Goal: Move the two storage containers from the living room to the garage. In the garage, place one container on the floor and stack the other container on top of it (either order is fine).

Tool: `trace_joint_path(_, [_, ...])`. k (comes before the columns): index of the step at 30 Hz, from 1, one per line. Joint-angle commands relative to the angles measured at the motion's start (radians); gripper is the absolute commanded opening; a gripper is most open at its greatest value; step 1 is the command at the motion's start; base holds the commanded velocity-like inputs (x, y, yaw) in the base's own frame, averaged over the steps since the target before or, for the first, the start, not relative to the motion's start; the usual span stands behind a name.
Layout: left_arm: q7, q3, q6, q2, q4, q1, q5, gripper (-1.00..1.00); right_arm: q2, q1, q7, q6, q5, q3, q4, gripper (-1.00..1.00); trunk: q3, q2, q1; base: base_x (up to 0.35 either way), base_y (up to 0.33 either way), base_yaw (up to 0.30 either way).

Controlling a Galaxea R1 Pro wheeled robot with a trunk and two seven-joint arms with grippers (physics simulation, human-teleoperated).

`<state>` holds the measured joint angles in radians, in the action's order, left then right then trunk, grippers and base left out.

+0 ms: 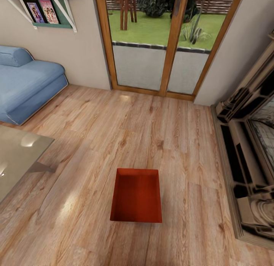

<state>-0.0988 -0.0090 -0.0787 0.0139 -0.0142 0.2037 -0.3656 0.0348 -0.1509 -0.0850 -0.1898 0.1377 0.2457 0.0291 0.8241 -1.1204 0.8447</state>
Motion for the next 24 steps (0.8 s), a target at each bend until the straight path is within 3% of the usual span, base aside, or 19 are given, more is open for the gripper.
trace_joint_path(1, [-0.002, -0.001, -0.003, 0.000, 0.000, 0.000, -0.004, 1.00, 0.001, -0.001, -0.001, -0.008, 0.009, 0.008, 0.003, 1.00, 0.001, 0.000, 0.000, 0.000, 0.000, 0.000])
trace_joint_path(10, [-0.002, -0.001, -0.003, 0.000, 0.000, 0.000, -0.004, 1.00, 0.002, -0.001, -0.001, -0.008, 0.022, 0.005, 0.003, 1.00, 0.001, 0.000, 0.000, 0.000, 0.000, 0.000])
trace_joint_path(15, [-0.011, 0.006, 0.001, 0.022, -0.032, 0.000, -0.010, 1.00, 0.012, 0.002, -0.031, 0.085, 0.036, -0.001, -0.054, 1.00, 0.001, 0.000, 0.000, 0.000, 0.000, 0.000])
trace_joint_path(18, [-0.015, 0.006, 0.001, 0.033, -0.053, 0.000, -0.008, 1.00, 0.052, -0.004, -0.051, 0.115, 0.061, -0.007, -0.100, 1.00, 0.001, 0.000, 0.000, 0.000, 0.000, 0.000])
trace_joint_path(19, [-0.018, 0.006, 0.005, 0.042, -0.081, 0.000, -0.006, 1.00, 0.068, -0.008, -0.061, 0.119, 0.071, -0.010, -0.123, 1.00, 0.001, 0.000, 0.000, 0.000, 0.000, 0.000])
trace_joint_path(22, [-0.029, 0.007, 0.016, 0.069, -0.175, 0.000, -0.005, 1.00, 0.084, -0.038, -0.087, 0.117, 0.084, -0.015, -0.172, 1.00, 0.001, 0.000, 0.000, 0.000, 0.000, 0.000])
trace_joint_path(24, [-0.043, 0.009, 0.057, 0.111, -0.292, 0.003, -0.007, 1.00, 0.091, -0.092, -0.121, 0.115, 0.089, -0.021, -0.197, 1.00, 0.001, 0.000, 0.000, 0.000, 0.000, 0.000])
